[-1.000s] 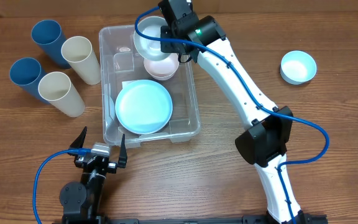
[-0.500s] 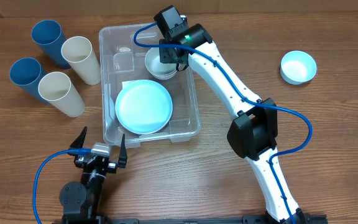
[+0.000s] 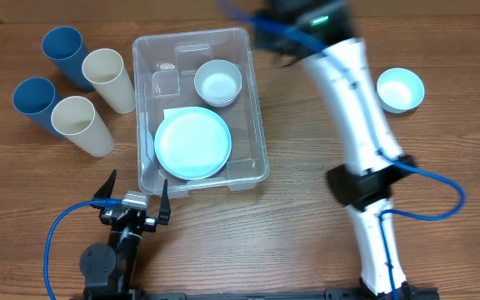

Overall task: Pack container
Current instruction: 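Move the right gripper to the light-blue bowl, grasp and lift it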

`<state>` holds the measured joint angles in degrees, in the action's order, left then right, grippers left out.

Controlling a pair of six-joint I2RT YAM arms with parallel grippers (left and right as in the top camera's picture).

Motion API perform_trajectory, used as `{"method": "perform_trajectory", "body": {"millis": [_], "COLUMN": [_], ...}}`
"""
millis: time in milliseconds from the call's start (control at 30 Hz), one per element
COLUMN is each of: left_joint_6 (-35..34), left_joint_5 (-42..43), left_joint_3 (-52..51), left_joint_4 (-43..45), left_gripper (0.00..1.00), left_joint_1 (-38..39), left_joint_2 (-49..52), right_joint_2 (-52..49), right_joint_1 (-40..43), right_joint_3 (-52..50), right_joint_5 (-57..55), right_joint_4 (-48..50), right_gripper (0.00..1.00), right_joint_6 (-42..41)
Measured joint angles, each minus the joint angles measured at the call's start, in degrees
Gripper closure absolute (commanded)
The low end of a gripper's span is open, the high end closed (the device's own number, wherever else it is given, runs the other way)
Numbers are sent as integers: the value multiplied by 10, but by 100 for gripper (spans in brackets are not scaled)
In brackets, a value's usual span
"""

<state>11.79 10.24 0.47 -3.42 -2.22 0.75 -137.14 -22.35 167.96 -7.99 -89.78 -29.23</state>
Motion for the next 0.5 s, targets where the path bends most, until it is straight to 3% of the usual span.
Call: {"method": "perform_trajectory", "body": {"millis": [67, 233, 367, 500], "left_joint_6": [0, 0, 0, 0], "left_joint_5": [0, 0, 0, 0], "left_joint_3": [0, 0, 0, 0], "left_joint_4": [0, 0, 0, 0], "left_gripper": [0, 0, 0, 0], "left_joint_1": [0, 0, 0, 0], "left_joint_2": [0, 0, 0, 0], "right_joint_2": [3, 3, 5, 5], "right_joint_1": [104, 260, 362, 398], "right_joint_3": [0, -18, -134, -282], "right_joint_5": [-4, 25, 54, 54], "right_joint_4": [-57, -71, -70, -25], "right_gripper": [44, 43, 45, 45], "right_joint_6": [-30, -62, -94, -102]}}
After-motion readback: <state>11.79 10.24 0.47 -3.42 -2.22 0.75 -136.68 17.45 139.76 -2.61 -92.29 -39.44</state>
